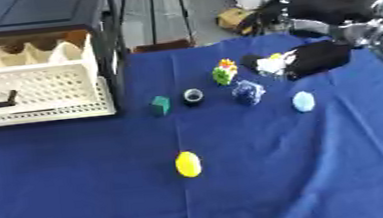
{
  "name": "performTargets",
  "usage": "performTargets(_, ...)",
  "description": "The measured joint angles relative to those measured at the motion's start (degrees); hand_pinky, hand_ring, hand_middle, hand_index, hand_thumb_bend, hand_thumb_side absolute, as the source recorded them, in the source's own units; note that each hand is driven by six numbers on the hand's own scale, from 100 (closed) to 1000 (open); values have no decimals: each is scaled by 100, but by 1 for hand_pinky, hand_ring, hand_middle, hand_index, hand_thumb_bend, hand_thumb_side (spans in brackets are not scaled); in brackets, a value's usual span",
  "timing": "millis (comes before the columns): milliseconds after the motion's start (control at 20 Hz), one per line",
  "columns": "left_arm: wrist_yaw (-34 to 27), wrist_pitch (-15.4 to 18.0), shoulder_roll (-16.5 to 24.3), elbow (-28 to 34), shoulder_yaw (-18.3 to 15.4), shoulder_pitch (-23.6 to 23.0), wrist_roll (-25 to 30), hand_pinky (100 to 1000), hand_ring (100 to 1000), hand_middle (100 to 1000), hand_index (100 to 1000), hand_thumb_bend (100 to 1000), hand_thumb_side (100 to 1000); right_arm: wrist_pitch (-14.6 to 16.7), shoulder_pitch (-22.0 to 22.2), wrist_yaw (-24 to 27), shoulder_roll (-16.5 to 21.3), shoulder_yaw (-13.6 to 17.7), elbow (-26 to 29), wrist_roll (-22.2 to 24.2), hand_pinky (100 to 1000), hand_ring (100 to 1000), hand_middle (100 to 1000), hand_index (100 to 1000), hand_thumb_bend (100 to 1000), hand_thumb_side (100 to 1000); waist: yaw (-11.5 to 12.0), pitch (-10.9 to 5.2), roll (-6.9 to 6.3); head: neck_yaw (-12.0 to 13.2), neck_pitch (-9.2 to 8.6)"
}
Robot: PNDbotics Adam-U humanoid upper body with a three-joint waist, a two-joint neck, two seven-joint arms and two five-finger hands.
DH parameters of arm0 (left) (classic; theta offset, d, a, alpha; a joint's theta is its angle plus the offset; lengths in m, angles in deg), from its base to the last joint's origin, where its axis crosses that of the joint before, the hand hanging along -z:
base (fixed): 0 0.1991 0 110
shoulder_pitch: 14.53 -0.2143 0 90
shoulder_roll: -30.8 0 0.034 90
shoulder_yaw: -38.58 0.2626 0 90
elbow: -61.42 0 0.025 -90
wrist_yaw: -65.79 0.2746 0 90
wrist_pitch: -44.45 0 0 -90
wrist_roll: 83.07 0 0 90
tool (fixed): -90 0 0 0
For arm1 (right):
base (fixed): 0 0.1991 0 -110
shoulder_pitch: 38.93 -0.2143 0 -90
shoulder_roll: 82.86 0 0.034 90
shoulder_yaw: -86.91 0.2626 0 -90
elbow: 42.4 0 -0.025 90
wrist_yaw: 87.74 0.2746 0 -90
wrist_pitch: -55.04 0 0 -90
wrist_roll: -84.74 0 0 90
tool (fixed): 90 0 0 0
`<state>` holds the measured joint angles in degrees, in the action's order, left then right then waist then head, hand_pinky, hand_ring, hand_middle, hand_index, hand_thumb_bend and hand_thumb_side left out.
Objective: Pick up objects from table and place into drawer.
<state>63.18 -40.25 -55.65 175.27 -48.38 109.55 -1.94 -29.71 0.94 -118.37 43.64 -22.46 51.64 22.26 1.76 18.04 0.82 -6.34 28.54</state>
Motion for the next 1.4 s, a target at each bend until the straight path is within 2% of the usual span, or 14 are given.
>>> performTargets(100, -11, -6, -36, 0, 1, 2, 13, 651, 782, 765, 935, 100, 998, -178, -66, 1, -113, -57, -175, 131, 824, 924, 658, 994, 383, 881, 25, 2, 0, -12, -2)
performTargets(200, -30, -12, -43, 0, 4, 5, 21, 651, 782, 765, 934, 100, 1000, -393, -134, 76, -239, -110, -357, 323, 817, 909, 608, 999, 422, 752, 39, 9, -2, -26, -3)
performTargets(350, -46, -21, -71, 0, 17, 15, 31, 651, 782, 765, 933, 101, 1000, -720, -241, 293, -435, -152, -600, 678, 797, 887, 569, 1000, 433, 682, 68, 28, -3, -34, -16)
performTargets(600, -61, -42, -96, 0, 32, 22, 54, 648, 782, 764, 926, 101, 1000, -1080, -388, 445, -670, -157, -919, 1118, 807, 898, 596, 999, 477, 691, 77, 52, -3, -65, -52)
performTargets(900, -69, -72, -142, 0, 33, 27, 60, 643, 779, 761, 916, 100, 1000, -1398, -479, -118, -881, -144, -1348, 1128, 775, 873, 530, 976, 491, 706, 100, 74, -1, -109, -70)
performTargets(1100, -74, -94, -146, 0, 33, 27, 65, 640, 776, 758, 909, 101, 1000, -1440, -488, -529, -973, -143, -1563, 1030, 762, 867, 534, 972, 478, 705, 103, 110, 2, -133, -88)
performTargets(1400, -80, -122, -191, 0, 34, 27, 64, 634, 772, 756, 903, 100, 1000, -1328, -438, -961, -998, -132, -1771, 934, 762, 873, 553, 970, 452, 728, 102, 160, -1, -136, -102)
